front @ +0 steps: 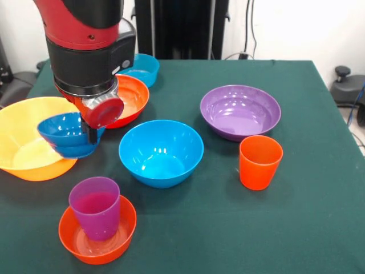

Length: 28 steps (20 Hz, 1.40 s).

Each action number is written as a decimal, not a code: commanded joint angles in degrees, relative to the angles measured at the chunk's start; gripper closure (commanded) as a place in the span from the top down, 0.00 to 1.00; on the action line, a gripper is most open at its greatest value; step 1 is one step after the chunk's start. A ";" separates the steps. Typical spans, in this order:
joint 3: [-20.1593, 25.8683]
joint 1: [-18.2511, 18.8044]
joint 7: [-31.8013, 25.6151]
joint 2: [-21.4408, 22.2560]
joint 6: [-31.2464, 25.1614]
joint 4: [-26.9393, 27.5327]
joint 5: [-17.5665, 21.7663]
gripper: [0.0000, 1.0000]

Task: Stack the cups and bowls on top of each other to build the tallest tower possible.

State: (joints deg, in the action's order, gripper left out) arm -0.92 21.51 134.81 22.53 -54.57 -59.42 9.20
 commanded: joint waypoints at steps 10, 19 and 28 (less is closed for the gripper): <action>1.09 -0.26 -0.25 0.73 -4.44 4.10 0.63 0.00; 5.39 1.04 -5.71 -7.00 -14.22 17.63 -1.44 0.00; 8.00 0.11 -6.61 -15.47 -18.02 27.99 -2.88 0.00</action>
State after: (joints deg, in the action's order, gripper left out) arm -0.65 22.33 134.81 13.34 -66.94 -37.88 6.52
